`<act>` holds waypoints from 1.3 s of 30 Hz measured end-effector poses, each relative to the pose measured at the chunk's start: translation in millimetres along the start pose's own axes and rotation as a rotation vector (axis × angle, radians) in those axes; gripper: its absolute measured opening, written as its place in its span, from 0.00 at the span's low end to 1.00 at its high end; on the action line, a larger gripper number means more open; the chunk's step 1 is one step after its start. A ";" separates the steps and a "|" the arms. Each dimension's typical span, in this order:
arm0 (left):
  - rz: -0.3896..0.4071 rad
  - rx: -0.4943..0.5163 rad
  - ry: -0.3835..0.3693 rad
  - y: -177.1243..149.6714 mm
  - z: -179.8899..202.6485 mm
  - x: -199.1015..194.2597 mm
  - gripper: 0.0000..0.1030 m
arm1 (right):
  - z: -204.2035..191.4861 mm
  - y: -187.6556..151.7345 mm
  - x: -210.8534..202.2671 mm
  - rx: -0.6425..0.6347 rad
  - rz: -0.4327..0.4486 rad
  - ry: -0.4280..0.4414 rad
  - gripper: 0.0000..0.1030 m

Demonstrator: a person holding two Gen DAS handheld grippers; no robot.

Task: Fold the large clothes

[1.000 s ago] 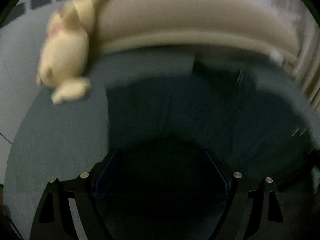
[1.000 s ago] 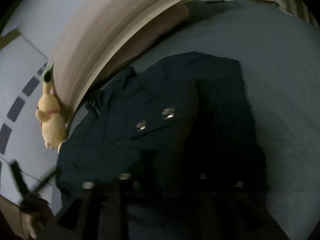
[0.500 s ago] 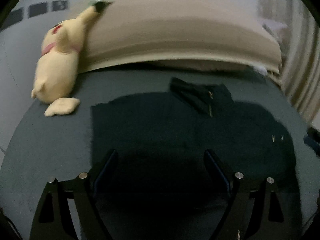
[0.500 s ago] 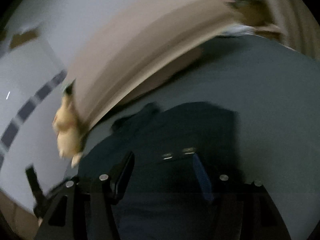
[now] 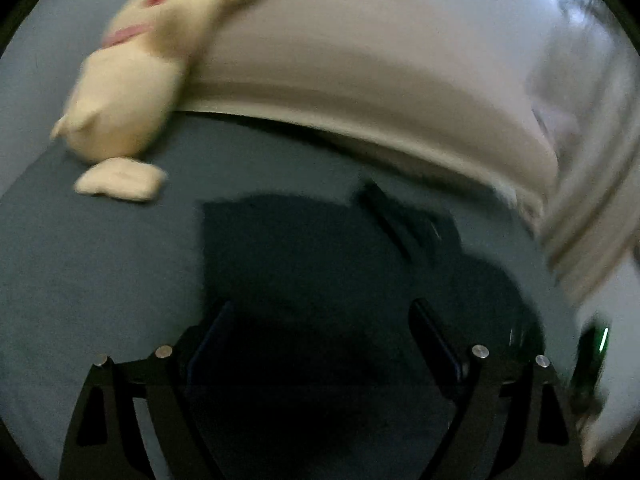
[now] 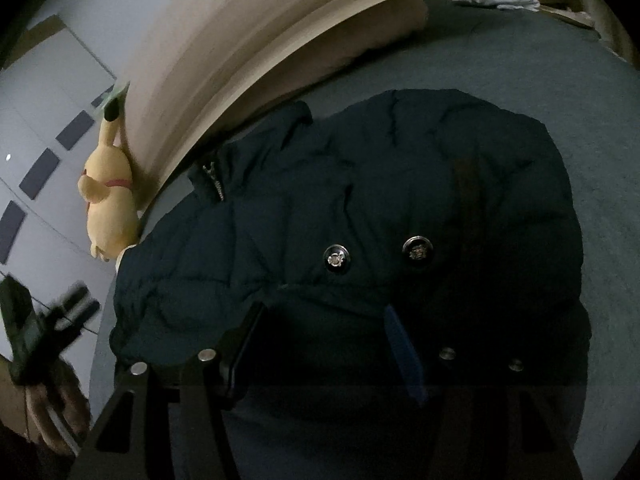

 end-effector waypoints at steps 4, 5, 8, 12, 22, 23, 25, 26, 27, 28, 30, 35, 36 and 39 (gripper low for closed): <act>-0.114 -0.137 -0.012 13.6 -48.3 33.6 0.86 | 4.4 -3.0 0.6 -0.017 -0.008 -0.005 0.63; -0.133 -0.148 -0.017 15.1 -52.7 40.9 0.86 | 5.9 -3.4 0.2 -0.024 -0.012 -0.007 0.63; -0.169 -0.183 -0.036 20.7 -62.3 59.7 0.86 | 12.0 -5.4 -3.7 -0.032 -0.019 -0.001 0.63; -0.254 -0.186 -0.041 11.9 -65.5 78.9 0.30 | 12.0 -5.1 -4.2 -0.047 -0.020 0.006 0.63; -0.188 0.005 0.151 10.9 -58.6 67.1 0.29 | 16.1 -8.0 -14.6 -0.070 -0.022 -0.016 0.63; -0.152 0.024 0.186 14.8 -53.9 55.4 0.33 | 16.9 -7.7 -16.1 -0.066 -0.024 -0.015 0.63; -0.064 0.100 0.308 23.8 -41.1 27.7 0.43 | 13.3 -6.6 -15.8 -0.059 -0.024 0.005 0.69; -0.012 0.153 0.362 26.5 -29.9 12.7 0.58 | 10.5 -5.4 -17.5 -0.059 -0.027 0.023 0.72; 0.030 0.197 0.390 27.2 -18.3 0.1 0.65 | 7.9 -4.1 -20.2 -0.053 -0.030 0.036 0.75; 0.080 0.266 0.378 23.4 6.7 -13.6 0.73 | 6.0 -2.1 -25.0 -0.038 -0.027 0.053 0.77; 0.122 0.348 0.326 11.0 47.7 -23.6 0.75 | 4.7 9.6 -58.8 0.025 0.053 0.164 0.78; 0.054 0.496 0.169 -45.5 139.0 4.1 0.75 | 69.9 43.2 -116.0 0.191 0.225 0.154 0.90; 0.034 0.520 0.165 -56.3 146.7 12.3 0.75 | 89.3 47.4 -114.3 0.244 0.223 0.137 0.90; -0.045 0.552 0.188 -79.5 156.9 43.4 0.75 | 139.2 51.6 -89.6 0.400 0.147 0.135 0.90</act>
Point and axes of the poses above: each gripper's, at about its wrist camera, not at the fingertips, and x roughly the way its jaws point, z to its right, y to its top, the point moved 9 cm from there along x, roughly the way its jaws point, and after that the axes turned 2 degrees about -y, right-handed, at the moved point
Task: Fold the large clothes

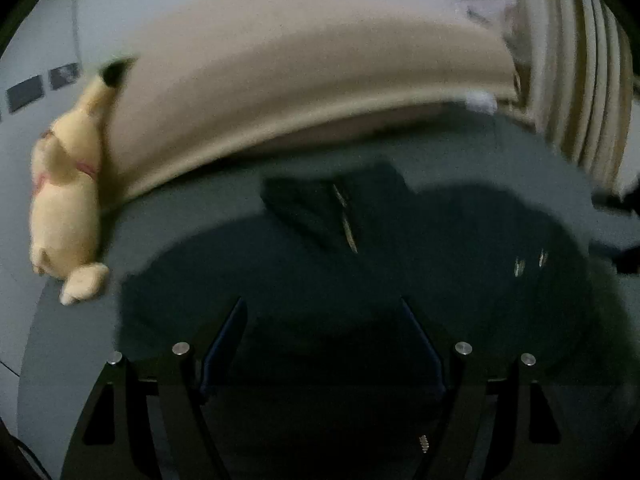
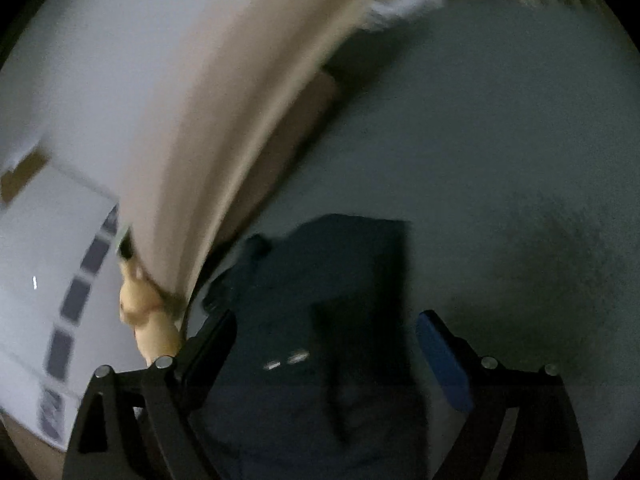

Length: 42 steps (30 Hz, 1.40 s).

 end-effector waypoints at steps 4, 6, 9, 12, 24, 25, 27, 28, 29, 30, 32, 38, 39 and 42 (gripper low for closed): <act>-0.087 -0.011 -0.005 -24.5 2.4 27.8 0.77 | 4.7 6.3 29.5 -0.011 -0.057 0.011 0.89; -0.097 -0.047 -0.019 -26.8 -1.8 32.0 0.77 | -5.9 6.9 43.3 -0.076 -0.076 -0.011 0.51; -0.109 -0.037 -0.004 -33.5 4.5 37.2 0.78 | -7.6 11.3 59.6 -0.174 -0.083 -0.151 0.12; -0.109 -0.036 0.009 -35.0 8.7 41.0 0.79 | -7.8 8.8 65.7 -0.227 -0.086 -0.211 0.15; -0.098 -0.050 0.007 -35.5 8.3 48.5 0.80 | -2.5 -81.2 14.8 -0.294 -0.178 -0.166 0.26; -0.101 -0.053 -0.001 -35.0 7.8 47.4 0.80 | 2.2 -87.1 22.9 -0.315 -0.208 -0.204 0.21; -0.106 -0.068 -0.029 -32.3 4.6 39.8 0.80 | 2.0 -87.1 22.6 -0.290 -0.195 -0.212 0.21; -0.106 -0.085 -0.043 -30.8 1.2 32.3 0.80 | 1.0 -84.8 20.6 -0.287 -0.187 -0.215 0.22; -0.099 -0.108 -0.057 -29.5 -4.7 19.9 0.80 | -3.5 -85.3 13.8 -0.296 -0.171 -0.218 0.25; -0.079 -0.128 -0.076 -28.9 -12.0 3.3 0.80 | -5.8 -86.3 6.6 -0.295 -0.156 -0.216 0.33; -0.041 -0.158 -0.089 -33.0 -28.2 -26.7 0.80 | -5.8 -94.8 -18.0 -0.269 -0.115 -0.182 0.77; 0.005 -0.337 -0.078 -109.9 -104.2 -129.4 0.80 | -3.6 -138.8 -107.9 -0.247 -0.044 -0.089 0.89; 0.000 -0.365 -0.069 -128.5 -115.2 -143.3 0.80 | -2.1 -141.6 -116.7 -0.251 -0.037 -0.087 0.89; -0.025 -0.444 -0.016 -191.2 -142.0 -181.7 0.80 | 0.1 -169.6 -161.5 -0.282 -0.003 -0.087 0.89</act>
Point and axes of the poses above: each gripper's, at about its wrist camera, not at the fingertips, and x roughly the way its jaws point, z to its right, y to its top, the point moved 9 cm from there along x, roughly the way its jaws point, and after that the axes turned 2 degrees about -y, right-handed, at the moved point
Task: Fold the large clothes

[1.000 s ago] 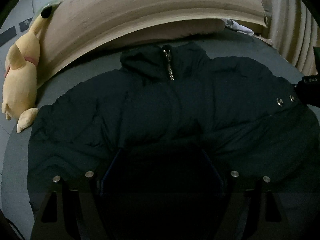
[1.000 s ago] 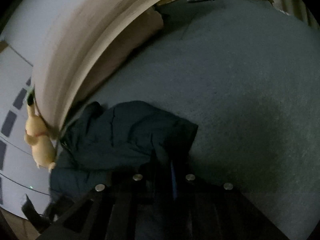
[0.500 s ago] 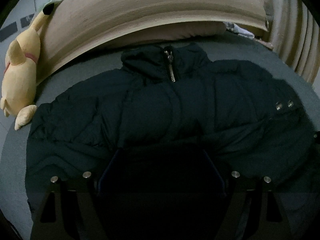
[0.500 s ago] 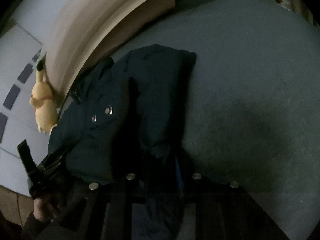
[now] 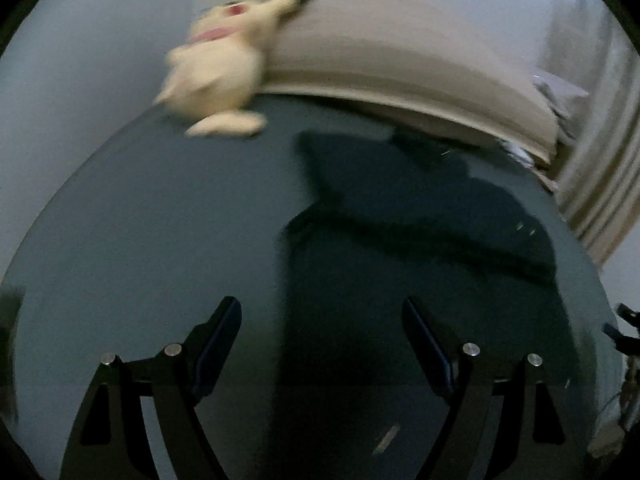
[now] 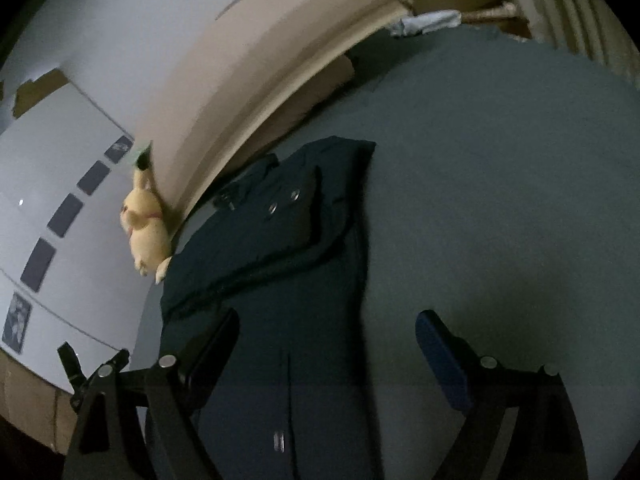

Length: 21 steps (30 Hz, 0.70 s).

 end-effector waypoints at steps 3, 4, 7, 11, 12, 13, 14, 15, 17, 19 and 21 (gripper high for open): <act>-0.025 -0.062 0.044 -50.7 -32.7 -31.9 0.80 | -3.3 -37.6 -44.5 -0.037 0.022 -0.011 0.89; -0.036 -0.070 0.059 -70.3 -40.1 -42.9 0.81 | 0.9 -45.9 -54.4 -0.047 0.021 -0.021 0.89; -0.058 -0.057 0.090 -112.8 -43.8 -63.2 0.81 | -3.0 -89.5 -73.5 -0.083 0.004 -0.040 0.89; -0.111 -0.005 0.071 -150.5 -29.8 -69.7 0.81 | -2.7 -132.8 -70.5 -0.085 -0.040 -0.044 0.89; -0.119 -0.004 0.063 -153.3 -28.3 -70.3 0.80 | -2.1 -137.0 -65.0 -0.078 -0.049 -0.047 0.89; -0.118 -0.009 0.050 -155.7 -22.1 -71.5 0.81 | -0.5 -143.9 -62.3 -0.063 -0.062 -0.050 0.89; -0.114 -0.019 0.029 -157.0 -18.2 -72.2 0.81 | -0.4 -146.3 -57.6 -0.055 -0.067 -0.044 0.89; -0.118 -0.032 0.011 -158.0 -15.0 -71.3 0.81 | -0.6 -149.0 -56.2 -0.049 -0.066 -0.035 0.89; -0.123 -0.048 0.003 -159.6 -12.7 -69.4 0.81 | 1.6 -151.3 -54.0 -0.045 -0.063 -0.053 0.89; -0.134 -0.044 0.001 -160.1 -10.6 -67.0 0.80 | 6.0 -150.4 -52.0 -0.050 -0.057 -0.073 0.89; -0.133 -0.034 0.001 -159.4 -8.0 -63.9 0.81 | 12.9 -153.1 -47.9 -0.035 -0.071 -0.084 0.89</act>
Point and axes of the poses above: each gripper's, at about its wrist camera, not at the fingertips, and x roughly the way its jaws point, z to its right, y to its top, the point moved 9 cm from there along x, roughly the way its jaws point, and after that the axes turned 2 degrees about -y, right-handed, at the moved point
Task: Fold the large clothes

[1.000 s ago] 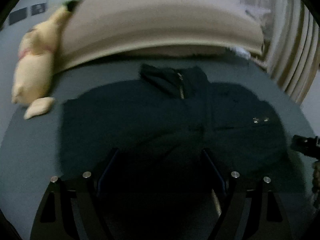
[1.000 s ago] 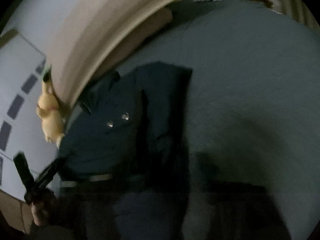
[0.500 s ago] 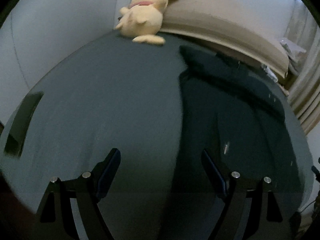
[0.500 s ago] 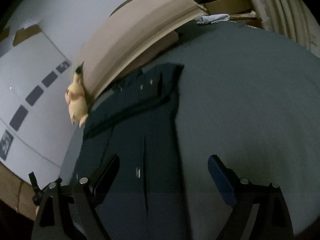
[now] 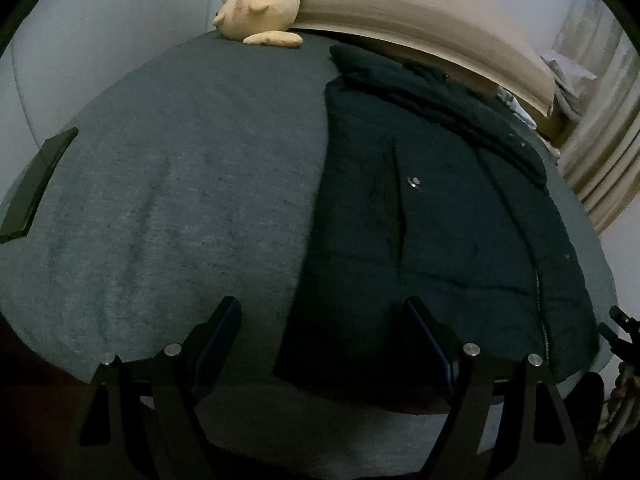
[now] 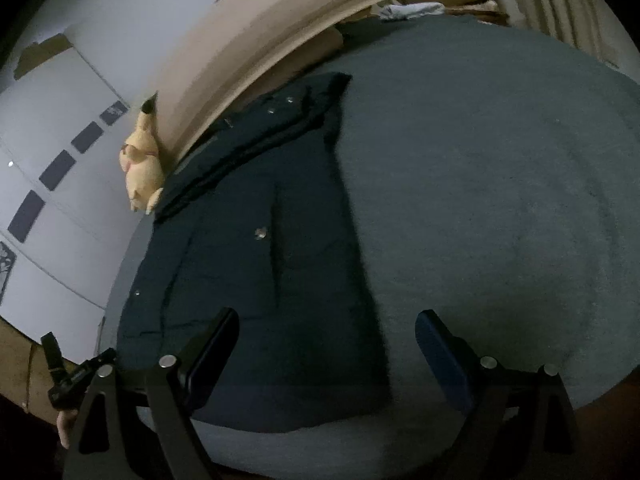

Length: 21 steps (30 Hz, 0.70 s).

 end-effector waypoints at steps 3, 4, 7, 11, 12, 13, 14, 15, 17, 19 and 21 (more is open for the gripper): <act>-0.019 0.006 0.005 -3.3 2.5 6.9 0.80 | 3.6 -7.3 10.1 0.044 -0.038 0.035 0.88; -0.021 0.008 0.009 -5.2 3.5 7.8 0.81 | 3.4 -9.5 13.0 0.058 -0.048 0.054 0.88; -0.025 0.023 0.032 -6.6 4.4 9.3 0.81 | -1.2 -13.7 19.7 0.092 -0.067 0.111 0.82; -0.034 0.040 0.070 -4.4 5.3 9.2 0.81 | -7.9 -17.7 26.7 0.105 -0.083 0.149 0.73; -0.033 0.043 0.080 -4.2 5.3 9.1 0.81 | -7.4 -18.4 28.7 0.106 -0.088 0.146 0.68; -0.034 0.044 0.086 -4.6 5.4 9.4 0.81 | -7.4 -18.7 30.1 0.109 -0.091 0.145 0.64; -0.034 0.045 0.091 -5.1 5.5 9.8 0.81 | -5.4 -19.1 31.0 0.117 -0.095 0.146 0.63; -0.035 0.047 0.096 -4.7 6.2 11.2 0.81 | -4.2 -19.2 32.0 0.122 -0.098 0.147 0.62; -0.037 0.052 0.099 -4.7 7.2 12.6 0.81 | -3.7 -19.4 34.5 0.121 -0.104 0.139 0.57; -0.038 0.059 0.105 -3.8 7.1 14.8 0.81 | -2.4 -20.4 35.3 0.120 -0.106 0.134 0.54; -0.041 0.065 0.107 -3.6 6.7 16.3 0.81 | -2.0 -20.4 37.3 0.123 -0.109 0.128 0.51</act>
Point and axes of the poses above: each gripper's, at about its wrist camera, not at the fingertips, and x roughly the way its jaws point, z to its right, y to its top, the point moved 9 cm from there along x, roughly the way its jaws point, and after that the axes turned 2 degrees about -y, right-handed, at the moved point
